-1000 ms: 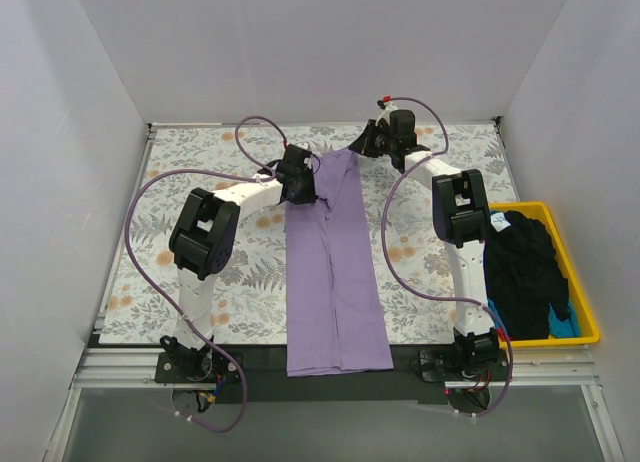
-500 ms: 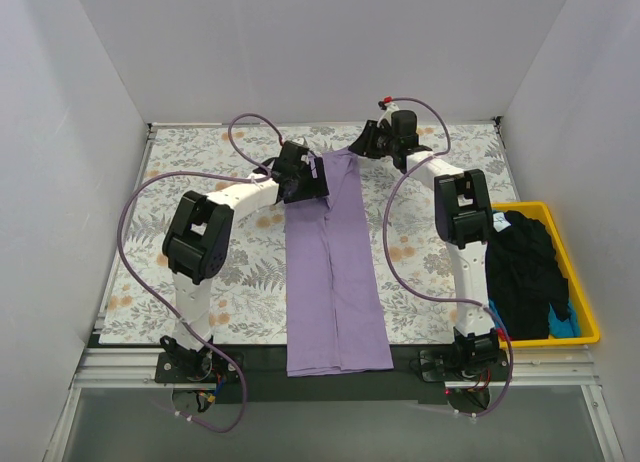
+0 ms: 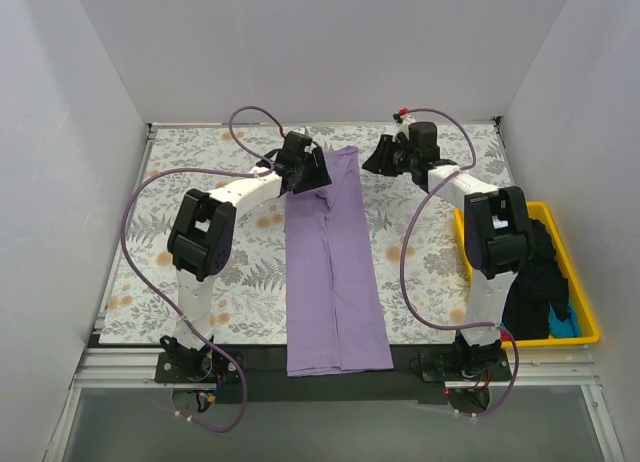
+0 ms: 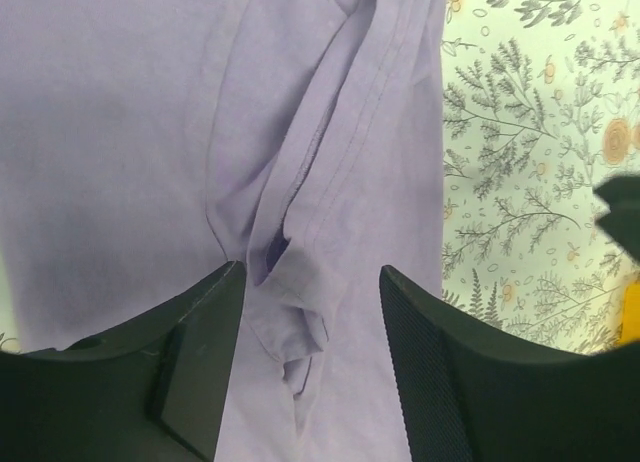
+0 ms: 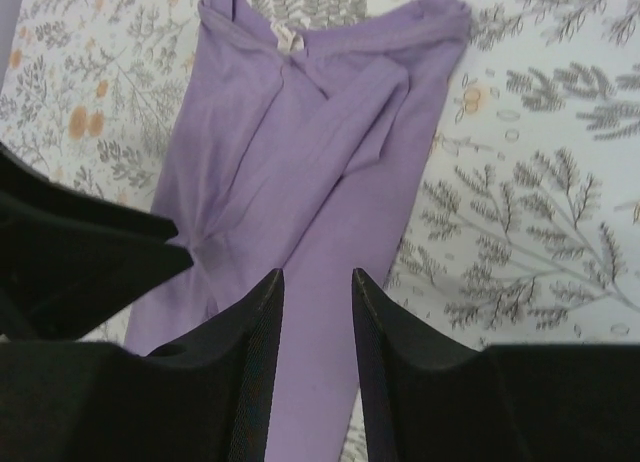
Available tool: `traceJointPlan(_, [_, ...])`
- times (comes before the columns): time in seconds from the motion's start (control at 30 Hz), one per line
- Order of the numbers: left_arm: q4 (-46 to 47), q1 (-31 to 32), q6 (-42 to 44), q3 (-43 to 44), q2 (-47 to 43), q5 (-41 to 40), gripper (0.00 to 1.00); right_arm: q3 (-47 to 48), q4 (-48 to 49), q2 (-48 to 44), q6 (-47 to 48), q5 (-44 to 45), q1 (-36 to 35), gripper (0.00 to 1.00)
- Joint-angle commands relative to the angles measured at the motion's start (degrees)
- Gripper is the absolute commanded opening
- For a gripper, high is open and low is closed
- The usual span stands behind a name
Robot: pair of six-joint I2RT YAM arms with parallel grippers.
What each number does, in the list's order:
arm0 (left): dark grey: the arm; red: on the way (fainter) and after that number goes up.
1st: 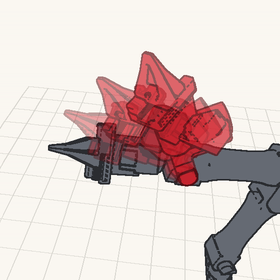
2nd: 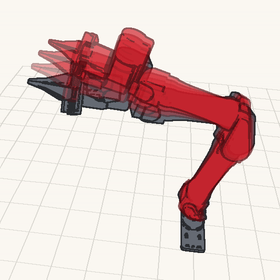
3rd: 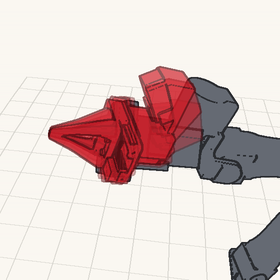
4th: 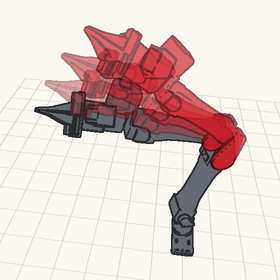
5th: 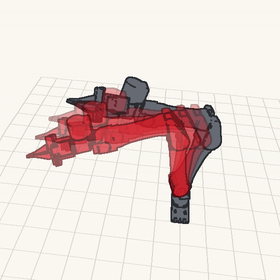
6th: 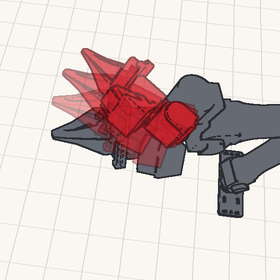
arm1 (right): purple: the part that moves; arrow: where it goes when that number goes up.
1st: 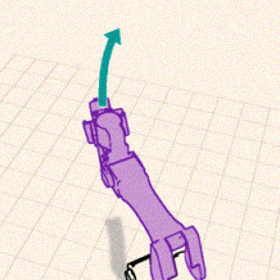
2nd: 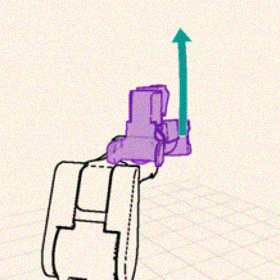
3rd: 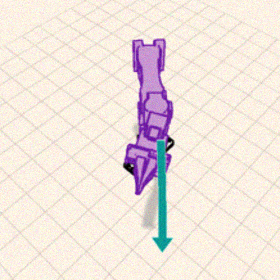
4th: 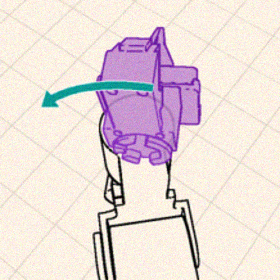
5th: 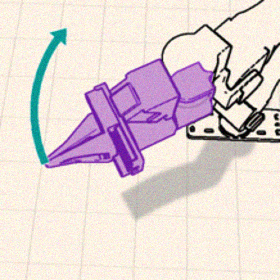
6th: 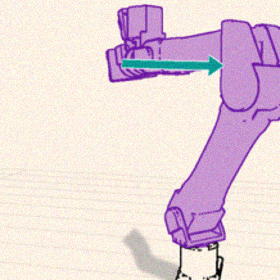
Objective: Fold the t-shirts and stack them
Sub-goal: Fold the tshirt
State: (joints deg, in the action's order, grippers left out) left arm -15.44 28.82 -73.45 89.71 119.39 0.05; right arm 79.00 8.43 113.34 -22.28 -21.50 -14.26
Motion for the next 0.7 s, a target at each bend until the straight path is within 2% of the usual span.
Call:
traceJointPlan(0.0, [-1.5, -0.3, -2.0, 2.7, 1.2, -0.1, 0.54, -3.8, -1.4, -4.9, 1.3, -1.1, 0.2, 0.41])
traceJointPlan(0.3, [-3.5, -0.2, -3.4, 3.6, 3.4, -0.3, 0.52, -14.4, -2.4, -13.3, 1.1, -2.0, 0.1, 0.41])
traceJointPlan(0.37, [-3.4, -0.2, -3.3, 3.8, 3.8, -0.1, 0.39, -15.9, -2.7, -14.6, 1.5, -1.6, 0.0, 0.41])
traceJointPlan(0.53, [-2.7, -0.2, -3.2, 3.9, 4.1, -0.1, 0.23, -18.1, -3.4, -16.5, 2.3, -1.0, 0.1, 0.4])
traceJointPlan(0.67, [-2.6, -0.2, -3.5, 3.5, 2.8, -0.1, 0.0, -19.1, -3.9, -17.4, 2.6, -0.7, 0.1, 0.41])
